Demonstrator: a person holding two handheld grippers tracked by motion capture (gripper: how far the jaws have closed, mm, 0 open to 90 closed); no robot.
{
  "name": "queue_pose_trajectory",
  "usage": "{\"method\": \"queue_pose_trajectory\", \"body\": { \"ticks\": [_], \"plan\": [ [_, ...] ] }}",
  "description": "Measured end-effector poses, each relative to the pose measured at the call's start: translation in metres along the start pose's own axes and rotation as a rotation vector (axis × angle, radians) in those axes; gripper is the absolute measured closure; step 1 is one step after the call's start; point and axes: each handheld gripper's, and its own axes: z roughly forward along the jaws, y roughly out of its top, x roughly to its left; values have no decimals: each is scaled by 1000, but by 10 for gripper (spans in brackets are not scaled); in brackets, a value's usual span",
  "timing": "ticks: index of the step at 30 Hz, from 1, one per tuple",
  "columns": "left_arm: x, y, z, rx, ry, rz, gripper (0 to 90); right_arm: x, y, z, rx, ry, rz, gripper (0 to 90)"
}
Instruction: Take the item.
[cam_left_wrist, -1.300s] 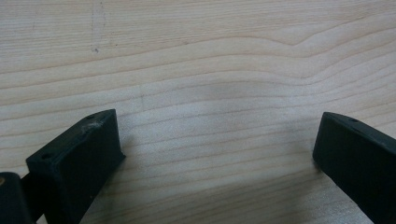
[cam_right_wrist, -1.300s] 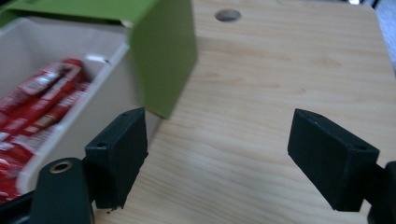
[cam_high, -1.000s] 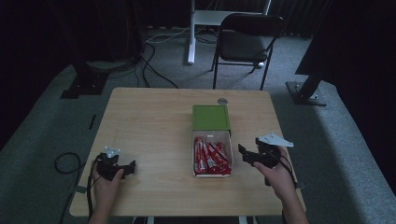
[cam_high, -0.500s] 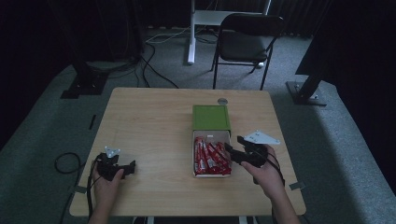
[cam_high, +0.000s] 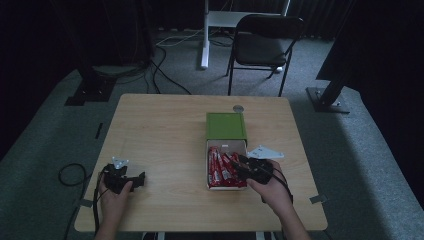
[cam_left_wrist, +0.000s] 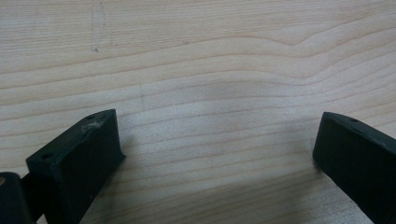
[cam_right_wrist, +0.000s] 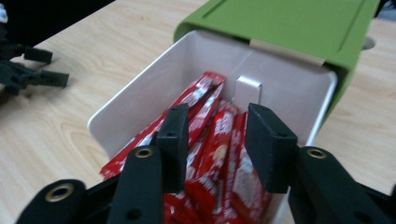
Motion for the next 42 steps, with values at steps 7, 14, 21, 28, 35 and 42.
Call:
{"method": "queue_pose_trajectory", "body": {
  "ticks": [7,14,21,28,35,42],
  "plan": [
    [0,0,0,0,0,0,19,4,-10,8,48,-2,-4,650],
    [0,0,0,0,0,0,19,7,-16,15,70,-14,5,650],
    [0,0,0,0,0,0,19,10,-19,21,89,-13,11,650],
    [0,0,0,0,0,0,19,12,-20,29,103,-29,39,677],
    [0,0,0,0,0,0,19,10,-14,33,134,-54,60,721],
    [0,0,0,0,0,0,19,16,-15,44,156,-91,12,761]
  ]
}}
